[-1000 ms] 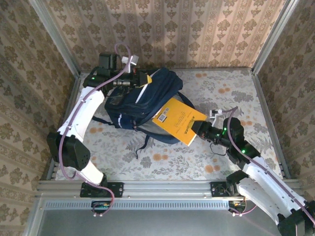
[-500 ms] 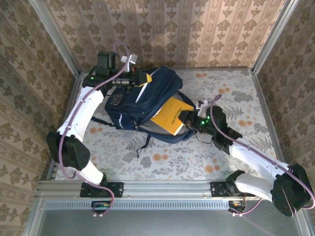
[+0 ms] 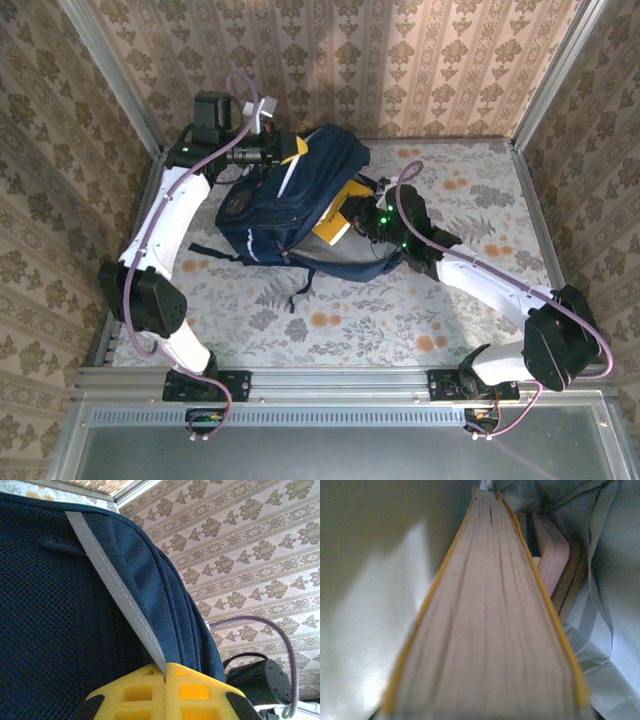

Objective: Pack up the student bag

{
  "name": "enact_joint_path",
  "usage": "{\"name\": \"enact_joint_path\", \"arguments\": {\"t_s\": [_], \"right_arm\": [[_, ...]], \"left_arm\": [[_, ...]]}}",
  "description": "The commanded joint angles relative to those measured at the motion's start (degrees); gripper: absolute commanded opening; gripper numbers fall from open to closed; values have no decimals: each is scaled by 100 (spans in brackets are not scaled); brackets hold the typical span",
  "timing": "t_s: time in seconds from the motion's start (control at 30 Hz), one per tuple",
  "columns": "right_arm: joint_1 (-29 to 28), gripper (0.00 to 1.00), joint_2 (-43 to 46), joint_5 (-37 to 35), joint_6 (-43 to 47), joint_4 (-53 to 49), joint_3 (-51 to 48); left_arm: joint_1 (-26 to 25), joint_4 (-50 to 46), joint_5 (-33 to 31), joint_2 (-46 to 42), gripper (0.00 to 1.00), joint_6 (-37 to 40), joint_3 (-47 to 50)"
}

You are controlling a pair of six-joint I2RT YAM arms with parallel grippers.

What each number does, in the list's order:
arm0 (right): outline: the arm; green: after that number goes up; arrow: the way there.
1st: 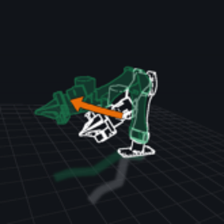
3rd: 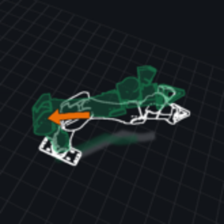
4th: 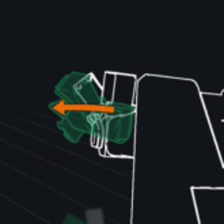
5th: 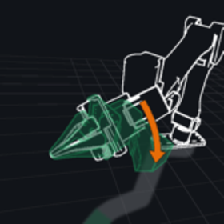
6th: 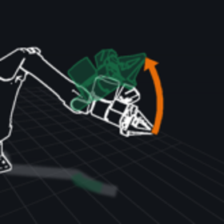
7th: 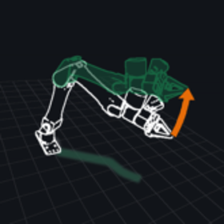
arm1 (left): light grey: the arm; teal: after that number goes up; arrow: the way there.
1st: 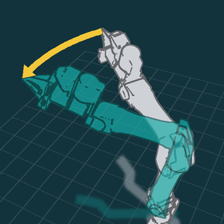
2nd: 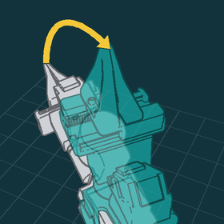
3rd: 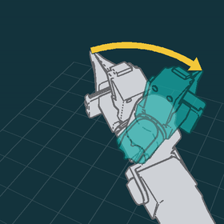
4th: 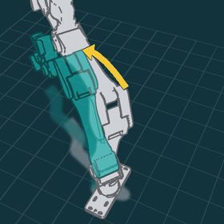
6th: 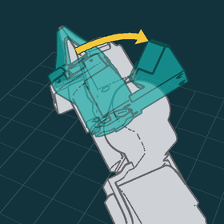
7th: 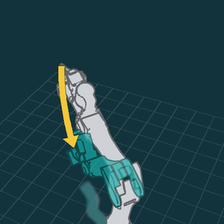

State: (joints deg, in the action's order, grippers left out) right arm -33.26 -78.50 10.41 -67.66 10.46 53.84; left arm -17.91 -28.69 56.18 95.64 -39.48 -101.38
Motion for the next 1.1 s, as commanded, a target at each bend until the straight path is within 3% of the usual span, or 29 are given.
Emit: {"name": "enact_joint_path", "arguments": {"t_s": [0.0, 0.37, 0.6, 0.67, 0.87, 1.07], "right_arm": [[-64, 0, -152, -369, 213, 132, 350], [-380, 0, -1009, -553, 778, -447, 1121], [-516, 0, -2032, -1075, 139, -1270, 2291], [-528, 6, -2399, -1097, -5, -1236, 2574], [-524, 41, -3100, -1007, 107, -470, 3130], [-533, 71, -2760, -730, 826, 63, 2797]], "left_arm": [[9, 998, 670, -173, 0, -214, -672], [-77, 1132, 1064, -159, 0, -209, -647], [-186, 1299, 1244, -150, 0, -261, -662], [-195, 1352, 1259, -159, 0, -297, -655], [-182, 1438, 1286, -186, 0, -343, -554], [19, 1841, 1256, -246, 0, -665, -266]]}}
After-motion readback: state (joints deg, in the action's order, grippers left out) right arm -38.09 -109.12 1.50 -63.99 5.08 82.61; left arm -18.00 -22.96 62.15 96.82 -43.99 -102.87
